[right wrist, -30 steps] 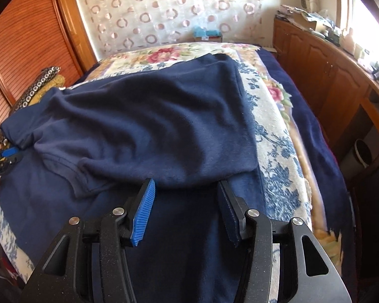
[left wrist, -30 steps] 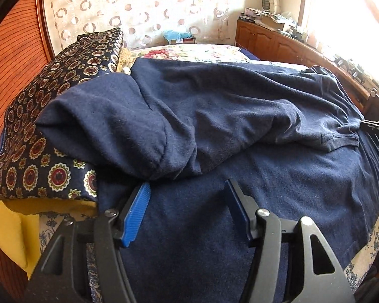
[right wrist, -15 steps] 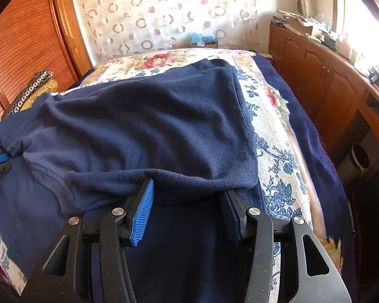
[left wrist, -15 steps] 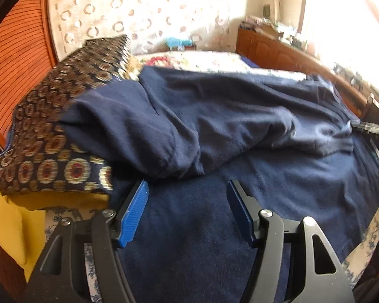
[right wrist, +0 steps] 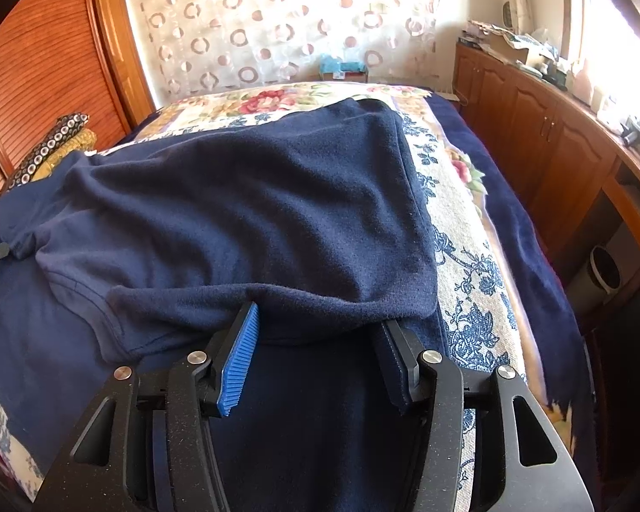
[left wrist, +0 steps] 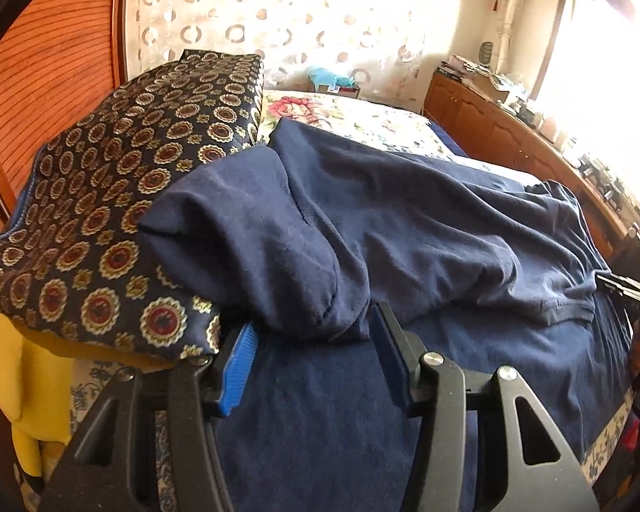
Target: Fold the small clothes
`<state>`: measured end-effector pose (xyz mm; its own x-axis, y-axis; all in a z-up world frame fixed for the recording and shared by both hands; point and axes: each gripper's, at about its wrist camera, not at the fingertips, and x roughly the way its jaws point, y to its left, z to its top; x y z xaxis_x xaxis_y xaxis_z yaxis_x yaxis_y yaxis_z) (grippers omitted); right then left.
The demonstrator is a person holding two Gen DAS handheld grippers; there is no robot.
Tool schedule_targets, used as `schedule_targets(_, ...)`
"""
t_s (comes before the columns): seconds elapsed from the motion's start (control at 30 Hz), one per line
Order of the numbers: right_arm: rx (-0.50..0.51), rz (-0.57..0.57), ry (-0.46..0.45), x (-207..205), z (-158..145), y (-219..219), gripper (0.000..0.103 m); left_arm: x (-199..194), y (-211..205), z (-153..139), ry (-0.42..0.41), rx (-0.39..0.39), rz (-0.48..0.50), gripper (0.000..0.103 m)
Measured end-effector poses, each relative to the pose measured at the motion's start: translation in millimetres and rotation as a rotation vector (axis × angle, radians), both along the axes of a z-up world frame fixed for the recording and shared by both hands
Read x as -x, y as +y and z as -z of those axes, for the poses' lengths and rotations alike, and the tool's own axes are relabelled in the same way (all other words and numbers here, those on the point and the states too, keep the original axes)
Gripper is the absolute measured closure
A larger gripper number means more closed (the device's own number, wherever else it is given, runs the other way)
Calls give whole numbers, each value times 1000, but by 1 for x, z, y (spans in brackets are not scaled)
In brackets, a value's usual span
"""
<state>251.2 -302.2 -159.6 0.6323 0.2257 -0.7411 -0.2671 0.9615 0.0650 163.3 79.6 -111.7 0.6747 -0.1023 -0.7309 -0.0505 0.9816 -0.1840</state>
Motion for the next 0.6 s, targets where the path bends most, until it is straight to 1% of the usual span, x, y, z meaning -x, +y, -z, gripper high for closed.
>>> schedule_targets(0.07,4,0,-1,0,0,1,49,-3,-2,0,-7,2,-2,51)
schedule_targets(0.1,5,1,-1,0,0,1,49,-4,-3,0,-11,1,0,59)
schedule_targets(0.13,6,1,-1,0,0,1,49,-6,-4,0,-17,-2,0,71)
schedule_targets(0.17,8,2,-2,1,0,2,49,-6,-4,-1,-15,-10,-4,95)
schedule_targets(0.23,9,5,-3,1,0,2,49,-5,-3,-5,-30,-2,-2,97)
schedule_targets(0.3,-2,12,-1,0,-1,0,51,-2,-4,-13,-53,-14,1,97)
schedule_targets(0.37,-5,29,-1,-1,-3,-2,67,4,-6,-24,-80,-23,7,97)
schedule_targets(0.4,-13,30,1,-2,-4,-3,71,6,-6,-29,-91,-23,10,97)
schedule_targets(0.43,-33,27,7,-5,-5,-5,81,8,-7,-33,-102,-21,12,97)
schedule_targets(0.53,-53,11,10,-8,-7,-5,101,12,-7,-51,-140,-23,20,98)
schedule_targets(0.6,-40,-11,-42,-2,-14,-1,101,15,-5,-61,-164,-21,17,98)
